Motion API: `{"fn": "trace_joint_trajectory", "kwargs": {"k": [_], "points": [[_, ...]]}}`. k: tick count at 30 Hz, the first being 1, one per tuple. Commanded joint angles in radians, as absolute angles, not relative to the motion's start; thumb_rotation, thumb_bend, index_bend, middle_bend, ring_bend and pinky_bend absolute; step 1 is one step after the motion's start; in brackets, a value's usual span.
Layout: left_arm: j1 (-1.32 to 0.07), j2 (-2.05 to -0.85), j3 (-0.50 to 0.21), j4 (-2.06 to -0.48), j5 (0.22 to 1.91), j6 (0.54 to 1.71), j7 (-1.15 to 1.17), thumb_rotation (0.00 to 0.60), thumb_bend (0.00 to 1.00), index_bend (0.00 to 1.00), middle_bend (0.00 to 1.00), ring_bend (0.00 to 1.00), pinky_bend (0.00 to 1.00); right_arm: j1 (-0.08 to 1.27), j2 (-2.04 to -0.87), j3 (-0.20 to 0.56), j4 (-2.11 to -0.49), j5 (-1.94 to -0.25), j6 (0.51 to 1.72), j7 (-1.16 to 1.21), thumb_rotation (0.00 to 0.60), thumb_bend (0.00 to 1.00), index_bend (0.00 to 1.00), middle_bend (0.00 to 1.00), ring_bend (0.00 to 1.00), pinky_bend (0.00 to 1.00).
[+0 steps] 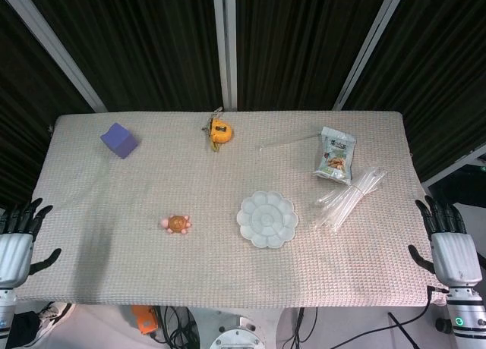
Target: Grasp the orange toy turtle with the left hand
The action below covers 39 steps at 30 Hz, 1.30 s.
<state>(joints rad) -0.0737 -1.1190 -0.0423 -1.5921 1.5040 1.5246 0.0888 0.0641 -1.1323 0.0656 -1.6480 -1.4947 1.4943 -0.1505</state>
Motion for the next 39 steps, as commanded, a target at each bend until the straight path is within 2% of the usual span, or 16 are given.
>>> {"fn": "trace_joint_trajectory", "kwargs": {"k": [1, 16, 21, 26, 31, 39], "points": [[-0.074, -1.125, -0.041, -1.589, 1.505, 1.522, 0.091, 0.6, 0.18, 0.13, 0.04, 0.0, 0.04, 0.068, -1.132, 0.065, -1.646, -1.493, 1.486, -0.151, 0.6, 0.18, 0.0, 0.0, 0.0, 0.0], [-0.129, -1.132, -0.031, -1.619, 1.571, 1.464, 0.074, 0.6, 0.18, 0.13, 0.05, 0.0, 0.06, 0.061, -1.123, 0.068, -1.629, -1.487, 1.497, -0.124, 0.6, 0.18, 0.0, 0.0, 0.0, 0.0], [-0.241, -1.155, -0.047, -1.626, 1.598, 1.321, 0.068, 0.6, 0.18, 0.13, 0.07, 0.0, 0.09, 0.059, -1.115, 0.072, -1.639, -1.496, 1.512, -0.131, 0.6, 0.19, 0.0, 0.0, 0.0, 0.0], [-0.369, -1.23, -0.089, -1.621, 1.548, 1.145, 0.092, 0.6, 0.18, 0.15, 0.08, 0.0, 0.1, 0.057, -1.115, 0.066, -1.641, -1.497, 1.506, -0.129, 0.6, 0.18, 0.0, 0.0, 0.0, 0.0], [-0.455, -1.329, -0.134, -1.562, 1.478, 1.054, 0.096, 0.6, 0.18, 0.19, 0.12, 0.01, 0.12, 0.06, -1.108, 0.065, -1.637, -1.496, 1.496, -0.125, 0.6, 0.18, 0.0, 0.0, 0.0, 0.0], [-0.531, -1.448, -0.139, -1.472, 1.41, 0.965, 0.121, 0.6, 0.19, 0.21, 0.17, 0.01, 0.12, 0.054, -1.093, 0.068, -1.627, -1.484, 1.5, -0.099, 0.6, 0.18, 0.0, 0.0, 0.0, 0.0]]}}
